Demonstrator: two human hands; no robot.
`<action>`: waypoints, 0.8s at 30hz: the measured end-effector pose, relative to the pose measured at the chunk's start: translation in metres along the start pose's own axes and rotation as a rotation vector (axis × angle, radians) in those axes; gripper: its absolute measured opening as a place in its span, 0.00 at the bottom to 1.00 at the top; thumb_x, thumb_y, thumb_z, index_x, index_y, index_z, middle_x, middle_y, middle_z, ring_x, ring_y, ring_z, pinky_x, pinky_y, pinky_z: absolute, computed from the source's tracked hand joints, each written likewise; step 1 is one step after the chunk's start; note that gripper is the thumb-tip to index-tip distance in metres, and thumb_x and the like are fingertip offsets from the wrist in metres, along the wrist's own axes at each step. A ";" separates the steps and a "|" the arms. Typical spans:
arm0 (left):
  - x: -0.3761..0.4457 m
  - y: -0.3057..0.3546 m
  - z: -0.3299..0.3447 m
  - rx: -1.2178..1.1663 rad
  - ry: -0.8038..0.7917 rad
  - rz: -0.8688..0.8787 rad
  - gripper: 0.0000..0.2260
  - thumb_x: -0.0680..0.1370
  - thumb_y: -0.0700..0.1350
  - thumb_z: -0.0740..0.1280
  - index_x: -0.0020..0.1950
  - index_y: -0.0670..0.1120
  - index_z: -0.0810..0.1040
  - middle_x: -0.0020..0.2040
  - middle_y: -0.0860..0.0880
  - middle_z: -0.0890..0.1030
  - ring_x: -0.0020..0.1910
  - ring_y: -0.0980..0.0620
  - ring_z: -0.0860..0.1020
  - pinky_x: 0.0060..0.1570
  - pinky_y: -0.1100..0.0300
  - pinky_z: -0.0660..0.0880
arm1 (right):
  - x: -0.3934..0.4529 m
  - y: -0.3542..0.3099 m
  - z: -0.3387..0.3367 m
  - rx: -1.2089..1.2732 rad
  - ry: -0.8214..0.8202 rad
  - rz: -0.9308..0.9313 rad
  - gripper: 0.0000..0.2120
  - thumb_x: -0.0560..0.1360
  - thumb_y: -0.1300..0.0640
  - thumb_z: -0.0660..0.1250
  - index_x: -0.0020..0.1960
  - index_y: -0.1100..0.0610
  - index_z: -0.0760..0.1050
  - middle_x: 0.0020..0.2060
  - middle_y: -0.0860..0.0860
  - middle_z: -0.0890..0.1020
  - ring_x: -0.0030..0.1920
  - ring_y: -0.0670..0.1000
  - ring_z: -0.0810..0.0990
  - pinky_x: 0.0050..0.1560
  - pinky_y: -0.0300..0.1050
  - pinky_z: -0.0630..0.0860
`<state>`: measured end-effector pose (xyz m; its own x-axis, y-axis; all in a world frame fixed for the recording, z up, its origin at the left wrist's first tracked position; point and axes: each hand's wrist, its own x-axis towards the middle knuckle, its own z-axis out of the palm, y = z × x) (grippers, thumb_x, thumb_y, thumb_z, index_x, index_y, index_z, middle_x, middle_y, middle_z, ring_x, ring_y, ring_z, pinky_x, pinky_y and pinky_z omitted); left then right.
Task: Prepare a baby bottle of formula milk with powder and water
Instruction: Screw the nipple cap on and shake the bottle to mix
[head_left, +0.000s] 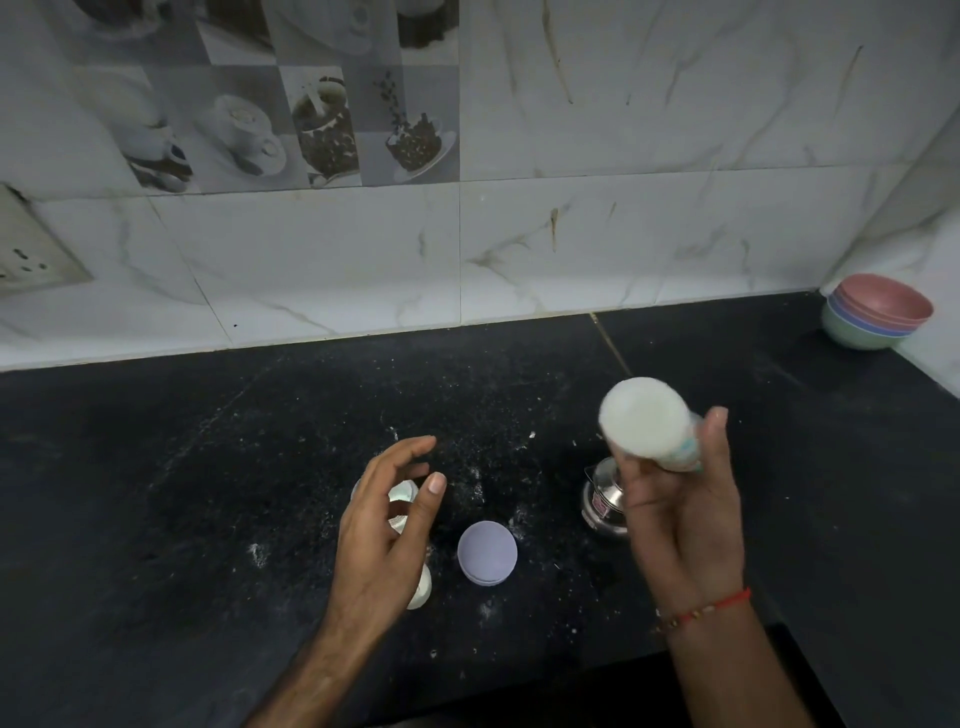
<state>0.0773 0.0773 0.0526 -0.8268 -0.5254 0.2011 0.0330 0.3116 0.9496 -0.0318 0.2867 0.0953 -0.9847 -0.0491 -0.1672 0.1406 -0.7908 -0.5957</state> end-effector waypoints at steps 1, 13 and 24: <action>0.000 -0.001 0.000 0.000 0.011 0.009 0.13 0.79 0.54 0.67 0.64 0.59 0.79 0.66 0.63 0.79 0.65 0.61 0.78 0.56 0.58 0.76 | 0.002 0.002 -0.003 0.047 0.021 0.034 0.31 0.82 0.43 0.65 0.76 0.62 0.66 0.74 0.62 0.73 0.71 0.60 0.73 0.60 0.54 0.82; 0.015 -0.003 -0.002 0.005 0.006 0.043 0.08 0.81 0.51 0.65 0.58 0.59 0.81 0.66 0.61 0.80 0.65 0.56 0.79 0.60 0.57 0.75 | -0.001 0.011 -0.002 -1.137 -0.679 -0.268 0.36 0.68 0.59 0.82 0.65 0.38 0.66 0.58 0.49 0.79 0.54 0.53 0.83 0.58 0.56 0.82; 0.047 0.015 -0.009 -0.020 0.027 0.133 0.10 0.82 0.49 0.66 0.63 0.55 0.79 0.67 0.56 0.80 0.66 0.56 0.79 0.61 0.57 0.77 | 0.010 -0.002 0.008 -0.004 -0.012 -0.246 0.28 0.83 0.50 0.65 0.77 0.55 0.59 0.65 0.58 0.78 0.64 0.57 0.81 0.52 0.53 0.84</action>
<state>0.0439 0.0505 0.0786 -0.7990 -0.5013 0.3321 0.1530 0.3645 0.9185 -0.0428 0.2827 0.1009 -0.9904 0.1378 -0.0075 -0.1034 -0.7771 -0.6208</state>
